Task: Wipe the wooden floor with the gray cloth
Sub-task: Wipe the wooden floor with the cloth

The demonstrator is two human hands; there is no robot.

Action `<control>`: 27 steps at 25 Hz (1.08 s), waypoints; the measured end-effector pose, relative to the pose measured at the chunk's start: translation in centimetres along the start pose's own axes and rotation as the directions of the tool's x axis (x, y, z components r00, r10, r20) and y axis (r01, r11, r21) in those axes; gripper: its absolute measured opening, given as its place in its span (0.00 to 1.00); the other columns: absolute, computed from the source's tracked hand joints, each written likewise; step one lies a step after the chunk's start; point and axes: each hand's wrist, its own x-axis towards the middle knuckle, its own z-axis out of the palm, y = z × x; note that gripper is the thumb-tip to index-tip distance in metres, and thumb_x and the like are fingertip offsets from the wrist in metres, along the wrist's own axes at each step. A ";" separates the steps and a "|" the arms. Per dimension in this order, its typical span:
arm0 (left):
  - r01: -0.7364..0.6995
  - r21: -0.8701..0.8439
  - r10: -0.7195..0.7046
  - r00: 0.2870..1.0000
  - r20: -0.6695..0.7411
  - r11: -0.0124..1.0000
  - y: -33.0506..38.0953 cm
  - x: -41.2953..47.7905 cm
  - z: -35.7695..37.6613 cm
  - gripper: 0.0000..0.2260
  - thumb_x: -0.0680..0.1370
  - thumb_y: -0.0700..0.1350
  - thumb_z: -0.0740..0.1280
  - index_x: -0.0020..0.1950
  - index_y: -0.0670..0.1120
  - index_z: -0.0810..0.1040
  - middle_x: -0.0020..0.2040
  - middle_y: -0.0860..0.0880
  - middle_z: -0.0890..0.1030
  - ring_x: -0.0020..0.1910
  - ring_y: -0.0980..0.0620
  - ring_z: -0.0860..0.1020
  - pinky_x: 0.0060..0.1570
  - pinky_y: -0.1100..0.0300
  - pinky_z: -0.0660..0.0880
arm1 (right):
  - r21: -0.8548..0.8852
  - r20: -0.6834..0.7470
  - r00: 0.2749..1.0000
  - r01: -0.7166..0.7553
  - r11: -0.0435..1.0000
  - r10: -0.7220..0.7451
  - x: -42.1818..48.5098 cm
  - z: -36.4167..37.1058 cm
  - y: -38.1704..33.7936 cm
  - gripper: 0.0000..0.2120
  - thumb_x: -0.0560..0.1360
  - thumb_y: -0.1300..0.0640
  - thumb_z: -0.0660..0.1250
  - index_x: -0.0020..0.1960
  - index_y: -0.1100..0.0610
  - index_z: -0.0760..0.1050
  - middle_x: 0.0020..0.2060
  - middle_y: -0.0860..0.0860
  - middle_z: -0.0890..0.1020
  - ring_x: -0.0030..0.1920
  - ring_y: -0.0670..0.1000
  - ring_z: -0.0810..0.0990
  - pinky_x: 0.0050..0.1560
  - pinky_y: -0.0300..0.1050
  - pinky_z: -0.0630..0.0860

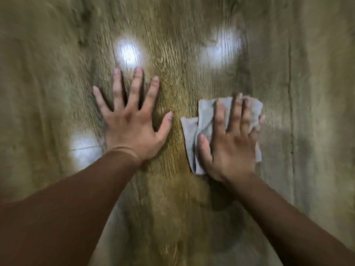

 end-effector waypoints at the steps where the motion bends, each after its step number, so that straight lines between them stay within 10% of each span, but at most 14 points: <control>1: -0.002 -0.002 0.002 1.000 -0.002 1.000 -0.1 0.1 -0.1 0.33 0.78 0.67 0.54 0.80 0.53 0.59 0.82 0.46 0.57 0.80 0.36 0.50 0.71 0.26 0.46 | 0.001 -0.049 0.998 0.026 1.000 -0.026 3.5 -0.5 -0.3 0.36 0.77 0.38 0.48 0.79 0.56 0.50 0.78 0.65 0.49 0.78 0.65 0.46 0.71 0.74 0.47; 10: 0.007 0.001 -0.007 1.000 0.016 1.000 -0.1 0.0 -0.5 0.33 0.78 0.66 0.54 0.80 0.54 0.60 0.81 0.47 0.57 0.80 0.37 0.50 0.72 0.26 0.46 | 0.046 -0.101 0.995 0.032 0.998 -0.027 24.4 -5.2 -3.3 0.34 0.76 0.37 0.44 0.77 0.53 0.57 0.75 0.58 0.63 0.76 0.59 0.59 0.72 0.71 0.44; 15: 0.003 0.007 -0.004 1.000 0.022 1.000 0.0 0.2 -0.1 0.33 0.77 0.67 0.54 0.80 0.54 0.60 0.81 0.48 0.57 0.80 0.37 0.51 0.72 0.26 0.46 | 0.050 -0.107 0.994 -0.017 0.999 0.022 5.5 -1.6 -1.2 0.33 0.80 0.40 0.46 0.80 0.56 0.49 0.79 0.57 0.52 0.79 0.57 0.48 0.73 0.71 0.46; 20: 0.004 -0.004 -0.004 0.999 0.050 1.000 0.1 0.0 -0.4 0.33 0.76 0.65 0.55 0.79 0.53 0.61 0.81 0.46 0.59 0.80 0.37 0.51 0.72 0.26 0.46 | 0.015 0.109 0.994 -0.006 1.000 0.004 -16.3 2.8 0.0 0.28 0.79 0.41 0.45 0.65 0.61 0.68 0.77 0.59 0.59 0.79 0.52 0.54 0.71 0.65 0.59; 23: -0.019 -0.014 0.020 0.998 0.064 1.000 0.0 0.0 -0.4 0.33 0.77 0.65 0.56 0.80 0.52 0.62 0.81 0.46 0.59 0.80 0.36 0.51 0.71 0.26 0.46 | 0.070 0.073 0.990 -0.127 0.989 0.121 -9.6 1.6 -1.0 0.34 0.78 0.41 0.45 0.79 0.55 0.49 0.79 0.56 0.54 0.79 0.50 0.48 0.73 0.64 0.57; 27: -0.031 -0.023 0.032 0.998 0.049 0.999 -0.1 -0.1 -0.4 0.34 0.75 0.65 0.58 0.79 0.53 0.63 0.81 0.46 0.60 0.80 0.35 0.54 0.70 0.24 0.49 | 0.077 -0.068 0.997 -0.031 0.997 0.036 8.0 -1.5 -2.3 0.38 0.77 0.40 0.50 0.79 0.63 0.50 0.78 0.63 0.53 0.79 0.61 0.48 0.73 0.70 0.52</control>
